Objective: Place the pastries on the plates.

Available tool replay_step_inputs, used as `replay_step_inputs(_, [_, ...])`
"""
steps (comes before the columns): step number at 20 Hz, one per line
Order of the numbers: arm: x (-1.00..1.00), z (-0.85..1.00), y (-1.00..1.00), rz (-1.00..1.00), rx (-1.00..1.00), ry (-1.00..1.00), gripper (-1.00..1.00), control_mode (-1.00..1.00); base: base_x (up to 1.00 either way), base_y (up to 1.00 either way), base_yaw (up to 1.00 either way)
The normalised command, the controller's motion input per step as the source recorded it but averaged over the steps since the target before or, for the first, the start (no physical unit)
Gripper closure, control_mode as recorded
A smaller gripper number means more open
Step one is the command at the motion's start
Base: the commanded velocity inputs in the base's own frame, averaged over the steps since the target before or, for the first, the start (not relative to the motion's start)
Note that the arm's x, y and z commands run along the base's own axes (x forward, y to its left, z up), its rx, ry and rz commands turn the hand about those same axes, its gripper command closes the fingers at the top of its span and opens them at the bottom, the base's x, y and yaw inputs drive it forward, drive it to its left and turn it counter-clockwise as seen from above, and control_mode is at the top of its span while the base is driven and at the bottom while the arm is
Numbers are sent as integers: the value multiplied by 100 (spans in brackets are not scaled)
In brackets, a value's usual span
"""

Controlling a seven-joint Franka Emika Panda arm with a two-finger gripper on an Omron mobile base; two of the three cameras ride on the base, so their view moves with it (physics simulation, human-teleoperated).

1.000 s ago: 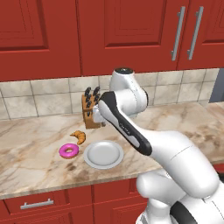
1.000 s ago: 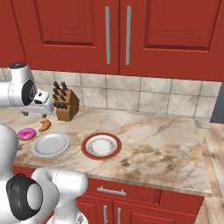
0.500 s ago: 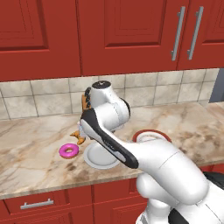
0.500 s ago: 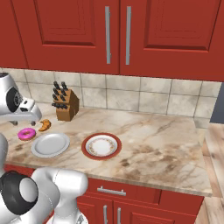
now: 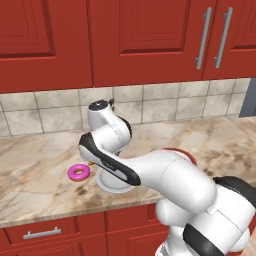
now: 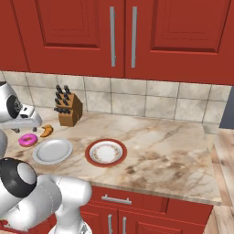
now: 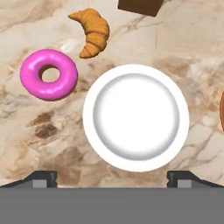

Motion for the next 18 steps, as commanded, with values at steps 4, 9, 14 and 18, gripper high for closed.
replay_step_inputs(4, [33,-6,19,2,1,0,-100,-100,0,0,0])
replay_step_inputs(9, [28,-13,24,7,4,4,-100,-100,0,0,0])
replay_step_inputs(14, [19,-14,12,9,11,3,-100,-100,0,0,0])
replay_step_inputs(18, [14,-35,20,7,4,0,-100,-100,0,0,0])
